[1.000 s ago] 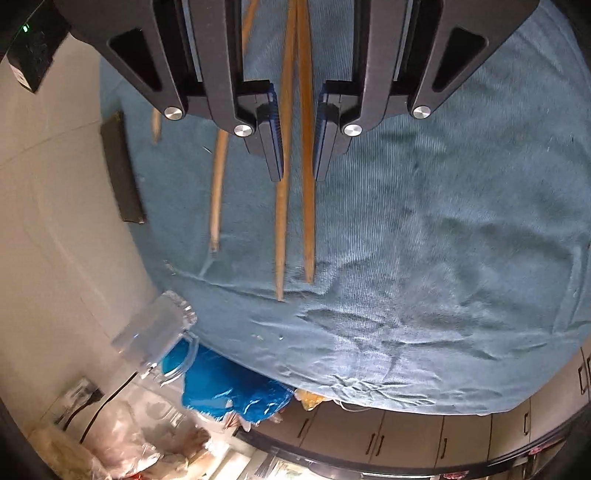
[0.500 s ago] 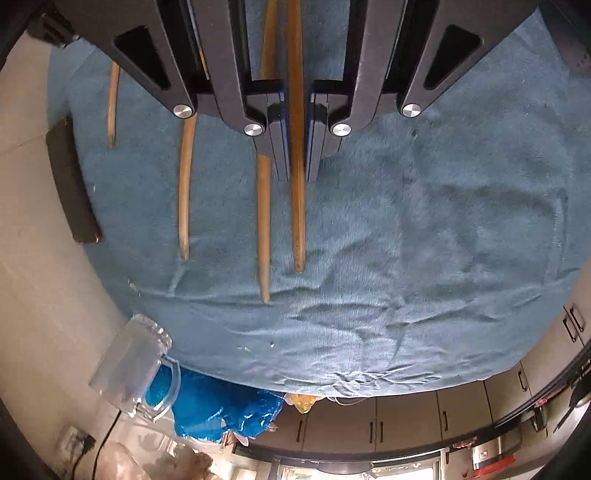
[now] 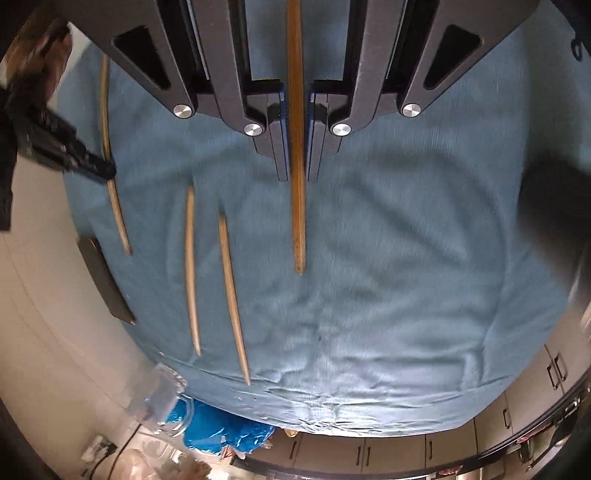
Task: Organize utensils
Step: 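Lift both held chopsticks upright and carry them toward the black cup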
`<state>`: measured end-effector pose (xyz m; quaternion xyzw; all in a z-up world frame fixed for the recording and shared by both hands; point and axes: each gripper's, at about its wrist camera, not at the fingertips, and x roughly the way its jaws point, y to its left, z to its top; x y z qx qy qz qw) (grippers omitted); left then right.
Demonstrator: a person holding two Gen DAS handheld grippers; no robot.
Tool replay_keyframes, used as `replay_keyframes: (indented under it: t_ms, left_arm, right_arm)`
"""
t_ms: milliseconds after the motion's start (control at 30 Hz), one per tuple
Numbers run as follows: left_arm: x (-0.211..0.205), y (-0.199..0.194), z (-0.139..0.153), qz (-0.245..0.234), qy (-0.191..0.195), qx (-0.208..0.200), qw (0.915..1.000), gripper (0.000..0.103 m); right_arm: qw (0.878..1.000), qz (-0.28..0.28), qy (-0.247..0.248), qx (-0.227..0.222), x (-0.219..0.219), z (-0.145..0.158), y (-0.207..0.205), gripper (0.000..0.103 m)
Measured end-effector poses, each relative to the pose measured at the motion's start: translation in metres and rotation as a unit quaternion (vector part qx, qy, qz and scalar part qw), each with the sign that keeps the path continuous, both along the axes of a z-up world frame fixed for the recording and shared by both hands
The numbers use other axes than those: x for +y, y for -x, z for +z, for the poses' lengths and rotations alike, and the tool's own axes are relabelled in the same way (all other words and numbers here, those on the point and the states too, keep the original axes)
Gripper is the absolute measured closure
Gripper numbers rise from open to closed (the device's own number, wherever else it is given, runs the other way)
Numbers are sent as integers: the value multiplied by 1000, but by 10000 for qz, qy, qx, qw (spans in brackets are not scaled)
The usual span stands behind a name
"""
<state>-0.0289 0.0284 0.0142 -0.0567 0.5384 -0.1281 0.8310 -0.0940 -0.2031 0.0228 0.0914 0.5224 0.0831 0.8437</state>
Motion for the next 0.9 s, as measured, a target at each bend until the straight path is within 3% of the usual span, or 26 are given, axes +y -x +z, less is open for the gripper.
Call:
replay_keyframes:
  t_ms: [133,233,433,633,900]
  left_arm:
    - [3,24,2,-228,-91,-33,9997,96]
    - [4,20,3,-289,-121,6,9995,96]
    - [-7,0,2,-451,-278,192,9984,95]
    - [-6,-19,2,-516,-173,606,9967,95]
    - [-24,-36,2,-711,-541,623,9941,95]
  right_arm:
    - [9981,409,430,155,9,4,20,89]
    - [9984,355,339,284,7,5,18,82]
    - [9977,150,492,432,1,5,-9,79]
    - [9931,369,756,821,8,5,-43,79]
    - [9844,639,1085,1226,21,2,-70,79]
